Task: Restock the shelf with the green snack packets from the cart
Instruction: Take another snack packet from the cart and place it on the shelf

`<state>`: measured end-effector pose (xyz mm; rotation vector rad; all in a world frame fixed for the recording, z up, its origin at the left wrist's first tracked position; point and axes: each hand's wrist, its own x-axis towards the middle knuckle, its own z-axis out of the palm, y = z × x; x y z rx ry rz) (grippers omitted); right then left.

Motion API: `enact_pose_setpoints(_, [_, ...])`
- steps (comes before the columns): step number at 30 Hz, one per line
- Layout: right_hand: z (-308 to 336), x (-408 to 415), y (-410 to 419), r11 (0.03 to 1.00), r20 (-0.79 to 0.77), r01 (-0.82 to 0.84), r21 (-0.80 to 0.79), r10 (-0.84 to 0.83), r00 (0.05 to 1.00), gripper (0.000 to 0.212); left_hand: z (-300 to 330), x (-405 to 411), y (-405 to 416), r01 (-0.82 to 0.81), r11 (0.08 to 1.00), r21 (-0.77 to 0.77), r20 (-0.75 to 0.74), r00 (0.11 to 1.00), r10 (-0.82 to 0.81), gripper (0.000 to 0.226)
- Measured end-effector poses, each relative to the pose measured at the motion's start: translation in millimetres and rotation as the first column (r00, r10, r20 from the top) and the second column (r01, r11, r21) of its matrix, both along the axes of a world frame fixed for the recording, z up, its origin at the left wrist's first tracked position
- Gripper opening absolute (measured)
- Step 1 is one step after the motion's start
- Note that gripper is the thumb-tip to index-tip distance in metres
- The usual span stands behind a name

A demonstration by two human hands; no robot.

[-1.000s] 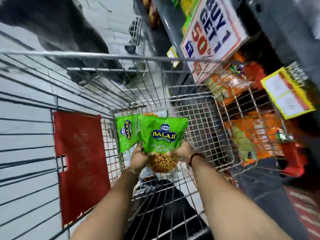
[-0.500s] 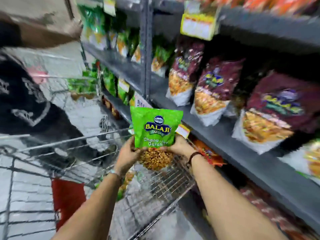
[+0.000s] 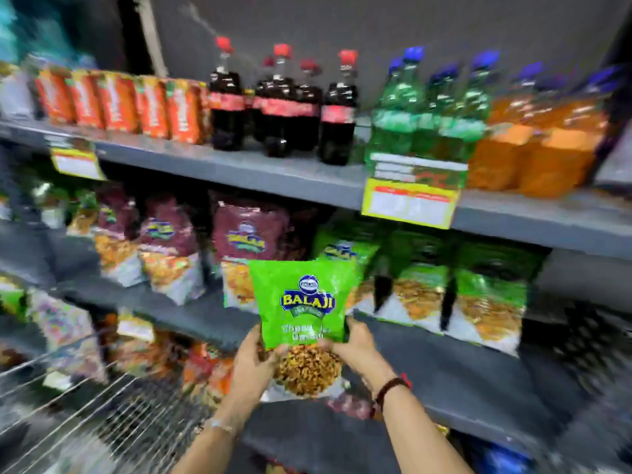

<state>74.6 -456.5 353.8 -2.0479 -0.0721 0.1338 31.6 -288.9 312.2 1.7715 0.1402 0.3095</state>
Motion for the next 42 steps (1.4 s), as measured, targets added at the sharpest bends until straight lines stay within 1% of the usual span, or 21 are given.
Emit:
enact_pose_setpoints(1, [-1.9,-1.3,-23.8,0.998,0.022,0.056,0.004,-0.056,0.998,0.042,0.0,7.3,-23.3,0.038,0.999,-0.003,-0.007,0.999,-0.038,0.056])
enact_pose_setpoints(3, [-6.1,-3.7,-66.6,0.984,0.038,0.174,0.047,-0.176,0.984,0.038,-4.6,26.2,-64.4,0.117,0.993,0.014,-0.043,0.992,-0.116,0.046])
enact_pose_setpoints(4, [-7.1,-4.6,-78.6,0.976,0.042,0.205,0.066,-0.208,0.977,0.038,-3.5,31.5,-77.4,0.133,0.991,0.020,-0.058,0.990,-0.132,0.044])
enact_pose_setpoints(7, [-10.1,-0.2,-113.7,0.946,0.071,0.315,0.079,-0.321,0.944,0.037,2.7,54.9,-116.8,0.171,0.985,0.013,-0.102,0.980,-0.169,0.048])
enact_pose_setpoints(9, [-11.8,10.5,-131.3,0.915,0.089,0.392,0.099,-0.400,0.912,0.037,9.6,72.2,-140.7,0.195,0.980,0.033,-0.105,0.976,-0.190,0.050])
enact_pose_setpoints(12, [-15.6,36.6,-149.0,0.878,0.097,0.461,0.125,-0.473,0.875,0.039,15.3,104.2,-166.0,0.247,0.968,0.048,-0.106,0.965,-0.241,0.049])
enact_pose_setpoints(14, [-17.4,58.4,-155.2,0.867,0.113,0.478,0.139,-0.494,0.862,0.042,17.0,128.1,-173.7,0.241,0.967,0.086,-0.127,0.965,-0.229,0.054])
enact_pose_setpoints(16, [-17.7,81.3,-158.9,0.853,0.124,0.508,0.119,-0.521,0.845,0.044,13.9,154.1,-178.4,0.240,0.966,0.095,-0.120,0.966,-0.228,0.060])
enact_pose_setpoints(18, [-18.4,101.8,-161.4,0.848,0.136,0.521,0.092,-0.529,0.837,0.048,15.8,171.1,-183.7,0.233,0.966,0.115,-0.112,0.969,-0.221,0.058])
enact_pose_setpoints(21, [-22.5,122.3,-160.8,0.860,0.141,0.509,0.026,-0.508,0.850,0.044,11.4,185.9,-187.7,0.175,0.972,0.153,-0.107,0.981,-0.160,0.053])
enact_pose_setpoints(23, [-32.0,129.1,-156.1,0.872,0.123,0.490,-0.017,-0.484,0.866,0.045,3.7,189.6,-190.8,0.133,0.977,0.167,-0.108,0.987,-0.116,0.056])
enact_pose_setpoints(25, [-41.9,131.8,-152.6,0.871,0.106,0.490,-0.032,-0.485,0.868,0.051,0.7,188.0,-193.7,0.110,0.978,0.179,-0.095,0.991,-0.094,0.059])
enact_pose_setpoints(27, [-45.4,131.4,-152.8,0.873,0.107,0.488,-0.017,-0.484,0.869,0.055,0.3,190.5,-196.0,0.086,0.978,0.188,-0.058,0.995,-0.076,0.062])
enact_pose_setpoints(29, [-46.7,124.8,-152.5,0.878,0.124,0.478,0.030,-0.478,0.870,0.056,-0.8,189.6,-196.3,0.098,0.980,0.173,-0.084,0.993,-0.085,0.057])
enact_pose_setpoints(31, [-46.3,111.1,-150.5,0.863,0.214,0.493,0.112,-0.506,0.836,0.061,-5.6,183.6,-193.2,0.112,0.987,0.117,-0.100,0.990,-0.101,0.054])
enact_pose_setpoints(33, [-46.4,95.7,-145.9,0.844,0.297,0.521,0.126,-0.533,0.792,0.061,-11.0,170.6,-185.4,0.139,0.987,0.082,-0.104,0.986,-0.130,0.050])
enact_pose_setpoints(35, [-48.6,81.7,-137.7,0.837,0.340,0.539,0.094,-0.536,0.773,0.056,-12.5,150.1,-172.4,0.152,0.979,0.135,-0.079,0.987,-0.142,0.045])
enact_pose_setpoints(37, [-49.3,64.1,-120.6,0.852,0.350,0.520,0.065,-0.507,0.787,0.051,-13.1,121.9,-150.7,0.126,0.968,0.216,-0.038,0.992,-0.121,0.045])
enact_pose_setpoints(39, [-51.1,49.6,-96.1,0.883,0.361,0.467,0.047,-0.451,0.816,0.047,-14.0,93.4,-119.3,0.068,0.955,0.290,0.014,0.997,-0.076,0.044])
enact_pose_setpoints(42, [-56.3,34.2,-48.4,0.944,0.356,0.328,0.040,-0.320,0.878,0.044,-18.3,53.4,-59.9,-0.051,0.923,0.381,0.022,0.999,0.046,0.044])
